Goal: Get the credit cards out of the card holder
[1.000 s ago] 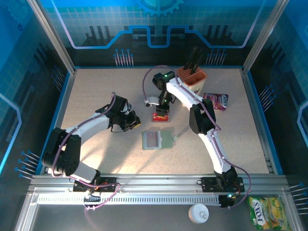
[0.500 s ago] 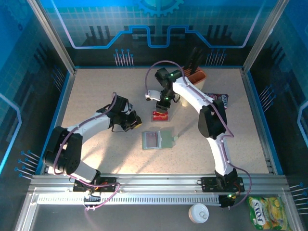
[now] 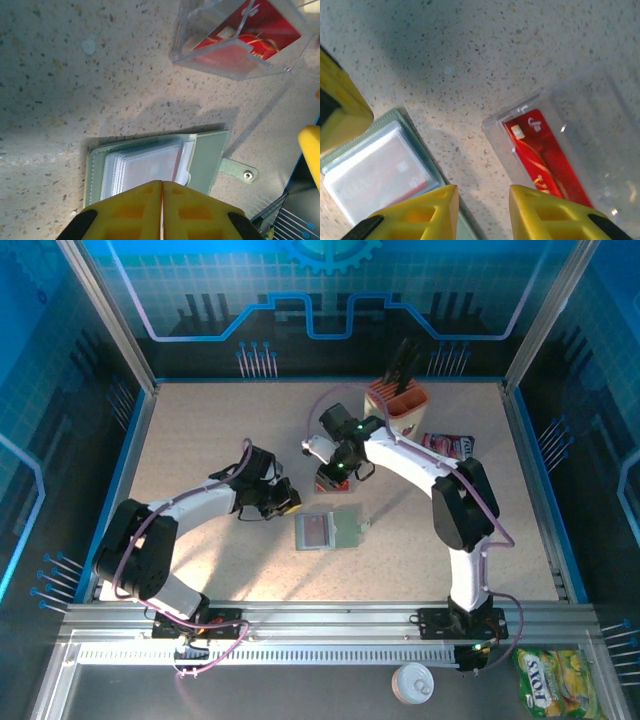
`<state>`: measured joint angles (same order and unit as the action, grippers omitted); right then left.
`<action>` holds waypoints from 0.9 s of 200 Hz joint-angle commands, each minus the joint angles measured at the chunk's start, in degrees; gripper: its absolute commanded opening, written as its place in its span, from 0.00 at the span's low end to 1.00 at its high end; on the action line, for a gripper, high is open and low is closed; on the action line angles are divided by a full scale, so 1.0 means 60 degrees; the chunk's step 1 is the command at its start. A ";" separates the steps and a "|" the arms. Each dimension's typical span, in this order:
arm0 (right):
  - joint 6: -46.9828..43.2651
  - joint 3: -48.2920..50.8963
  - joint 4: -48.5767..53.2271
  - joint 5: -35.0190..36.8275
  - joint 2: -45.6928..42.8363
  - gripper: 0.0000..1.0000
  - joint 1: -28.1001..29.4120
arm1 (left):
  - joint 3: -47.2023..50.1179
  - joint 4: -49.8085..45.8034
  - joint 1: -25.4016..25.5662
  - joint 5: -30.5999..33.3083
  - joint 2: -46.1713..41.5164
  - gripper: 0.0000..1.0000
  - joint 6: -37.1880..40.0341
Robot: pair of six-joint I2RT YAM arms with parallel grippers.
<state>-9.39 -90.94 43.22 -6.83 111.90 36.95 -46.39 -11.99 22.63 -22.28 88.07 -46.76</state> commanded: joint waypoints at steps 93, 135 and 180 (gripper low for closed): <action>0.6320 0.3836 -0.3957 -0.0903 -0.1918 0.33 0.0790 | 0.1523 0.0624 0.0820 0.0632 -0.0379 0.06 -0.0600; 0.7091 0.4320 -0.4215 -0.1134 -0.1902 0.31 0.0913 | 0.1798 0.0895 0.0827 0.0542 -0.0137 0.05 -0.0644; 0.7629 0.4052 -0.3498 -0.1546 -0.1368 0.30 0.0929 | 0.1716 0.0911 0.0827 0.0658 0.0055 0.05 -0.0542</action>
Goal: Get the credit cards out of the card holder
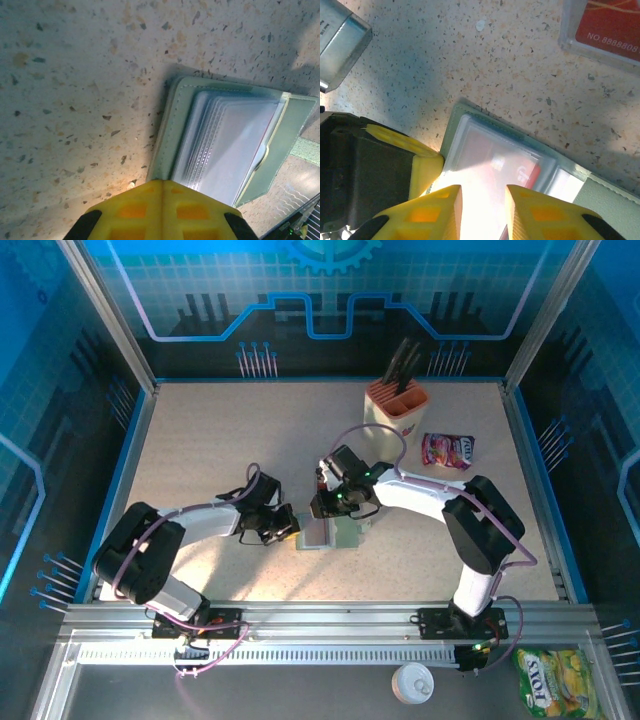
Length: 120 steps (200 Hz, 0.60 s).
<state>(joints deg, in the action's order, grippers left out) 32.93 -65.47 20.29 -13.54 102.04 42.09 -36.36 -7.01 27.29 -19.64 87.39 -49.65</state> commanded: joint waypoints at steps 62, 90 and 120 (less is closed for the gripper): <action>0.1532 0.0323 -0.0199 -0.1015 0.0087 0.43 0.0067 | 0.0023 0.0259 0.0040 0.0155 0.0358 0.05 -0.0047; 0.1927 0.0525 -0.0568 -0.1242 0.0134 0.49 0.0071 | 0.0042 0.0259 0.0040 0.0138 0.0363 0.05 -0.0031; 0.2239 0.0776 -0.0850 -0.1328 0.0142 0.50 0.0087 | 0.0127 0.0303 0.0051 0.0146 0.0261 0.05 -0.0045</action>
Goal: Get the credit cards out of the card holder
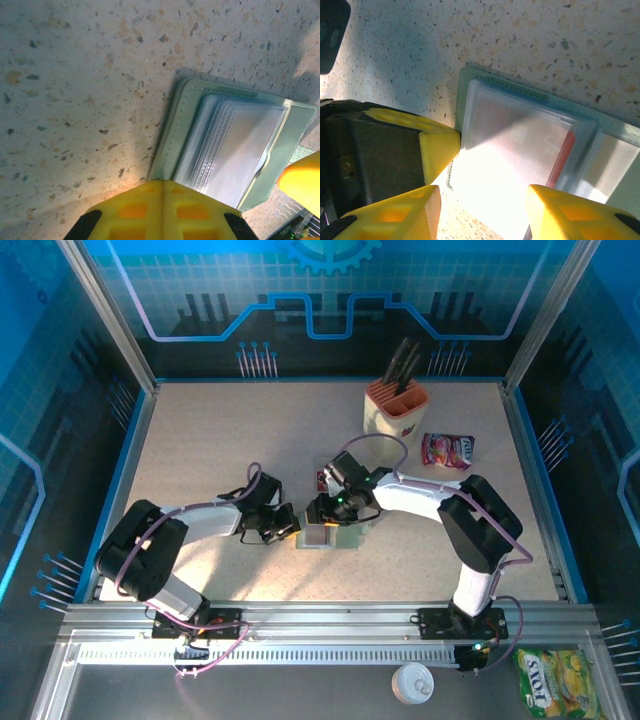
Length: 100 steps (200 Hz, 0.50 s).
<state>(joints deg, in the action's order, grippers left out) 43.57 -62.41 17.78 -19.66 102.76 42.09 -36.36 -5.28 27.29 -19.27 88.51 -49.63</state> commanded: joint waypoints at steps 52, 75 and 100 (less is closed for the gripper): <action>0.0673 0.0479 -0.0718 -0.0467 0.0108 0.51 0.0087 | 0.0230 0.0148 0.0049 -0.0012 0.0123 0.05 -0.0072; 0.0684 0.0508 -0.0766 -0.0440 0.0114 0.51 0.0067 | 0.0252 0.0162 0.0050 -0.0005 0.0075 0.06 -0.0090; 0.0706 0.0487 -0.0799 -0.0497 0.0174 0.51 0.0067 | 0.0259 0.0152 0.0044 -0.0012 0.0090 0.06 -0.0093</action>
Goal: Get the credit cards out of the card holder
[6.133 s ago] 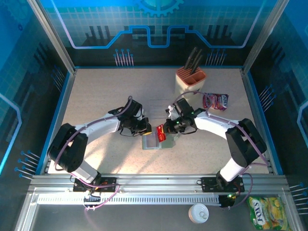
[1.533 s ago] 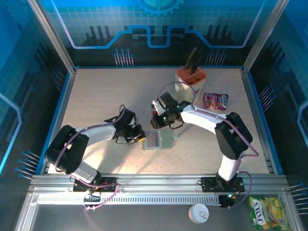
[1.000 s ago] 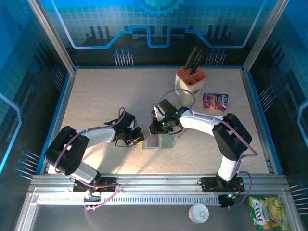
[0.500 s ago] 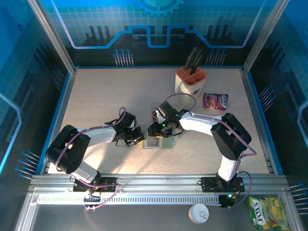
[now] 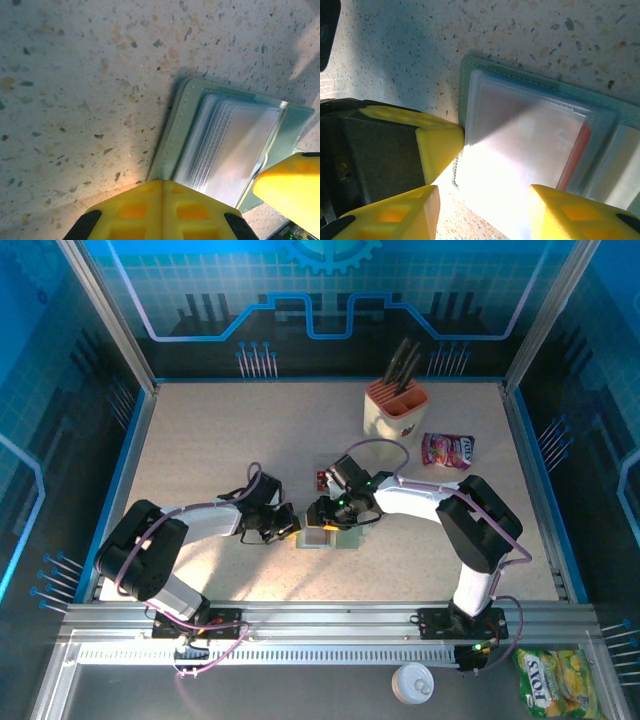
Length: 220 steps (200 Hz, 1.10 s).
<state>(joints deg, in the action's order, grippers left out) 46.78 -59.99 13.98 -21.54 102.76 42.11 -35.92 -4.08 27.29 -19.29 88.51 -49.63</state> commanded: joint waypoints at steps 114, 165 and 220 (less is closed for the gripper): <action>0.0084 0.0143 0.0088 -0.0085 0.0378 0.50 0.0049 | 0.0189 -0.0141 0.0044 -0.0012 0.0059 0.06 -0.0109; -0.0242 0.0088 0.0907 0.0514 0.0057 0.49 -0.0053 | 0.0172 -0.0186 0.0050 -0.0008 0.0075 0.06 -0.0094; -0.0261 0.0294 0.0884 0.0558 -0.0194 0.49 -0.0164 | 0.0160 -0.0207 0.0041 -0.0007 0.0095 0.06 -0.0092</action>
<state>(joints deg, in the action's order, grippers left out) 46.06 -59.61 16.95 -19.49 103.28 41.74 -35.83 -3.92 27.29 -19.29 88.51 -49.65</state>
